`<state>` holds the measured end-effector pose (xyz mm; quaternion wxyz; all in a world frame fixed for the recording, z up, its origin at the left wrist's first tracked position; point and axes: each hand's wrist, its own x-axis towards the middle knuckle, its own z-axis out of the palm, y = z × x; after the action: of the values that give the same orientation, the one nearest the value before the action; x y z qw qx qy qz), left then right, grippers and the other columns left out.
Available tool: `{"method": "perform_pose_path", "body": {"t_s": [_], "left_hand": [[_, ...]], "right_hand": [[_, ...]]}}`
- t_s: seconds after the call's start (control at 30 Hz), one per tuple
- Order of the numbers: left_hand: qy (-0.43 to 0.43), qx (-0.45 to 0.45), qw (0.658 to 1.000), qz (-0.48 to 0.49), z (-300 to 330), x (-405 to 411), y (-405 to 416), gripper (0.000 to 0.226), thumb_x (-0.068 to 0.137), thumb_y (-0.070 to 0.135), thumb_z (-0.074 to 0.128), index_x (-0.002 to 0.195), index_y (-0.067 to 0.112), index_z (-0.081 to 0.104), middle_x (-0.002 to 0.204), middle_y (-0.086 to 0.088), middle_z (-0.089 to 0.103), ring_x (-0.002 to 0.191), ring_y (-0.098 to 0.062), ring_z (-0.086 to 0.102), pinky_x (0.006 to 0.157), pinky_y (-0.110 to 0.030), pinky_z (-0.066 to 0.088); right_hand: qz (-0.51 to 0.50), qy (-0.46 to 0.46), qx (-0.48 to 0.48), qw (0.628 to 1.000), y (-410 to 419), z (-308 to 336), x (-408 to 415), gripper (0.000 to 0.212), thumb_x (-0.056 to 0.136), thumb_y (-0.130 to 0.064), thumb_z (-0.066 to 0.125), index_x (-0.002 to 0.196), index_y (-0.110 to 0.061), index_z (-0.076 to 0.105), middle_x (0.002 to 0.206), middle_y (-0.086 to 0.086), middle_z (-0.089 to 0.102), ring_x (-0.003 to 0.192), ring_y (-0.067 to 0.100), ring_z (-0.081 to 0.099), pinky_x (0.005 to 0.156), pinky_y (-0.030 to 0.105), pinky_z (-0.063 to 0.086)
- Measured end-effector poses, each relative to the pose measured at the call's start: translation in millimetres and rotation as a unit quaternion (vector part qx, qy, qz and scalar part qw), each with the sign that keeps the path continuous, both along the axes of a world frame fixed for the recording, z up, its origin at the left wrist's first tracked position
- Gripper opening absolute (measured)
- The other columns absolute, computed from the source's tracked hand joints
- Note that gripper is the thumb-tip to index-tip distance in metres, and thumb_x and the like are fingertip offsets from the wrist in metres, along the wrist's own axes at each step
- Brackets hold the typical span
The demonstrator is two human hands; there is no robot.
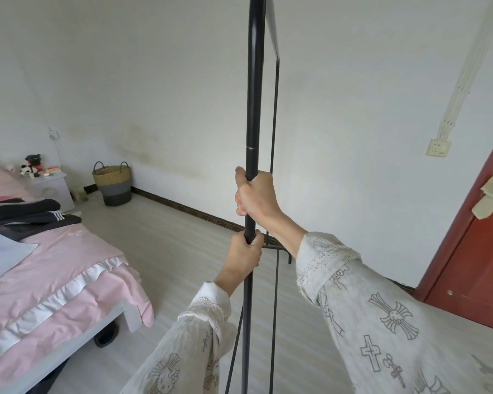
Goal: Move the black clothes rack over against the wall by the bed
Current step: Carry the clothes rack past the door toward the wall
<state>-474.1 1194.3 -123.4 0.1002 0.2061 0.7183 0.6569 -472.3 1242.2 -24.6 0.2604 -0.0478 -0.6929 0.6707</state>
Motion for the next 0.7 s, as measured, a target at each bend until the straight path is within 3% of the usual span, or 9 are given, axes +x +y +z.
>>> {"method": "perform_pose_path", "body": {"t_s": [0.1, 0.33, 0.47, 0.7], "left_hand": [[-0.006, 0.001, 1.0, -0.002, -0.8, -12.0, 23.9, 0.033, 0.089, 0.013, 0.042, 0.058, 0.016, 0.03, 0.05, -0.003, 0.028, 0.044, -0.016, 0.027, 0.04, -0.023, 0.027], [0.014, -0.011, 1.0, -0.011, -6.1, -42.0, 91.6, 0.036, 0.088, 0.016, 0.044, 0.054, 0.015, 0.03, 0.047, -0.004, 0.032, 0.041, -0.017, 0.031, 0.038, -0.019, 0.032], [0.027, -0.027, 0.999, -0.011, -8.1, -55.0, 130.5, 0.037, 0.088, 0.021, 0.045, 0.052, 0.013, 0.036, 0.044, -0.005, 0.039, 0.039, -0.018, 0.039, 0.048, -0.027, 0.038], [0.046, -0.034, 0.998, -0.009, -5.2, -44.2, 181.0, 0.033, 0.08, 0.029, 0.043, 0.052, 0.014, 0.036, 0.043, -0.006, 0.039, 0.039, -0.018, 0.038, 0.052, -0.031, 0.038]], "right_hand": [[0.001, -0.003, 0.007, 1.0, 23.3, 0.7, -10.0, 0.045, 0.094, -0.014, 0.044, 0.053, -0.016, 0.025, 0.039, 0.0, 0.028, 0.024, 0.012, 0.024, 0.034, 0.015, 0.023], [-0.005, -0.018, 0.009, 1.0, 89.9, 4.1, -28.2, 0.043, 0.094, -0.013, 0.044, 0.056, -0.017, 0.026, 0.048, 0.003, 0.028, 0.025, 0.011, 0.024, 0.036, 0.019, 0.021], [-0.008, -0.026, 0.004, 1.0, 127.9, 5.0, -37.4, 0.043, 0.094, -0.013, 0.044, 0.055, -0.017, 0.027, 0.047, 0.003, 0.029, 0.025, 0.011, 0.024, 0.036, 0.019, 0.022], [0.011, -0.016, -0.009, 1.0, 183.8, 9.1, -26.6, 0.044, 0.094, -0.014, 0.046, 0.055, -0.017, 0.027, 0.04, 0.001, 0.028, 0.027, 0.013, 0.023, 0.037, 0.021, 0.023]]}}
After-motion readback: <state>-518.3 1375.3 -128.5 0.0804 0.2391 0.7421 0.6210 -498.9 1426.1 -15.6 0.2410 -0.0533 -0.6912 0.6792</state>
